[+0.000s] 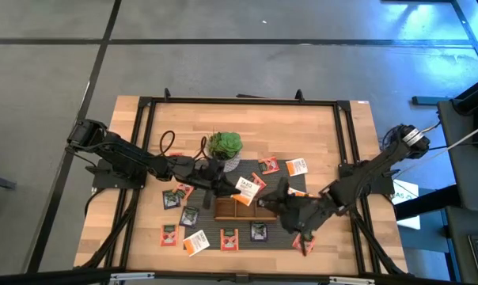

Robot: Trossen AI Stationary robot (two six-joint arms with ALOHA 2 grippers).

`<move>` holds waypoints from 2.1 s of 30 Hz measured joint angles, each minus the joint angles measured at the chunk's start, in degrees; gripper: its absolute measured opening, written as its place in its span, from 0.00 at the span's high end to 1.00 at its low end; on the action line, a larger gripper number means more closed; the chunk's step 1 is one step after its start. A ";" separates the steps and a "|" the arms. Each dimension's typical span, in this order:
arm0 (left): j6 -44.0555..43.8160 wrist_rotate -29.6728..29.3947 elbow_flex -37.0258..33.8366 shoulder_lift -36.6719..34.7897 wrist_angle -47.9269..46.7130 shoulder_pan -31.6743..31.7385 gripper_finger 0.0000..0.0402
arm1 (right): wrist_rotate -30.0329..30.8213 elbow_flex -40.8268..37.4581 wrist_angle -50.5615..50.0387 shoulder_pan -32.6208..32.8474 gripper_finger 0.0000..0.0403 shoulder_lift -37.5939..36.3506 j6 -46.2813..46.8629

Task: Pick & Place Tea
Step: Put the white tea bag into the middle of the wooden organizer

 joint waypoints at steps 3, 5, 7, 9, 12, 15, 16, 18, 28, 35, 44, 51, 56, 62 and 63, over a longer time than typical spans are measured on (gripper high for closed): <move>7.83 -2.60 0.00 0.00 -0.02 -0.25 0.98 | -6.09 0.00 -4.82 -2.49 0.57 -4.08 13.41; 14.10 -4.32 0.00 0.00 -0.03 -0.76 0.99 | -7.21 0.00 -5.14 -3.99 0.57 -5.88 18.76; 19.55 -6.68 0.00 0.00 -0.01 -1.60 0.99 | -7.32 0.01 -3.77 -4.97 0.57 -7.12 21.50; 23.67 -9.47 0.00 0.00 -0.02 -2.69 0.99 | -7.55 0.02 -1.61 -5.74 0.57 -7.58 22.75; 29.25 -13.29 0.02 0.00 -0.47 -4.51 0.99 | -7.54 0.02 -0.06 -6.63 0.57 -7.23 22.64; 32.48 -17.66 0.02 -0.02 -0.44 -6.22 0.99 | -7.59 0.02 1.66 -7.89 0.57 -6.21 23.80; 33.39 -19.34 0.02 -0.02 -0.46 -6.74 0.99 | -7.59 0.02 2.37 -8.44 0.57 -5.69 24.88; 35.18 -22.78 0.02 -0.02 -0.46 -7.68 0.99 | -7.66 0.02 3.47 -9.59 0.57 -4.64 27.21; 38.68 -28.31 0.02 -0.02 -2.98 -9.49 0.99 | -9.19 0.02 8.03 -14.18 0.57 -1.03 33.06; 38.68 -26.12 0.02 -0.04 -3.24 -9.49 0.99 | -14.84 0.02 10.43 -15.63 0.58 -1.00 35.15; 38.20 -26.32 0.02 -0.04 -6.45 -10.73 0.99 | -15.52 0.02 9.79 -15.68 0.61 -1.16 34.22; 38.66 -27.26 0.02 -0.04 -6.42 -10.82 0.99 | -21.42 0.02 7.62 -15.66 0.60 -1.22 37.76; 38.62 -27.66 0.02 -0.12 -5.97 -10.82 0.99 | -21.71 0.04 1.10 -15.66 0.60 -1.24 39.99; 38.64 -27.74 0.02 -0.13 -6.01 -10.82 0.99 | -22.13 0.04 3.93 -15.66 0.60 -1.24 39.13; 38.62 -27.74 0.02 -0.13 -6.01 -10.82 0.99 | -22.15 0.04 5.20 -15.66 0.60 -1.24 38.58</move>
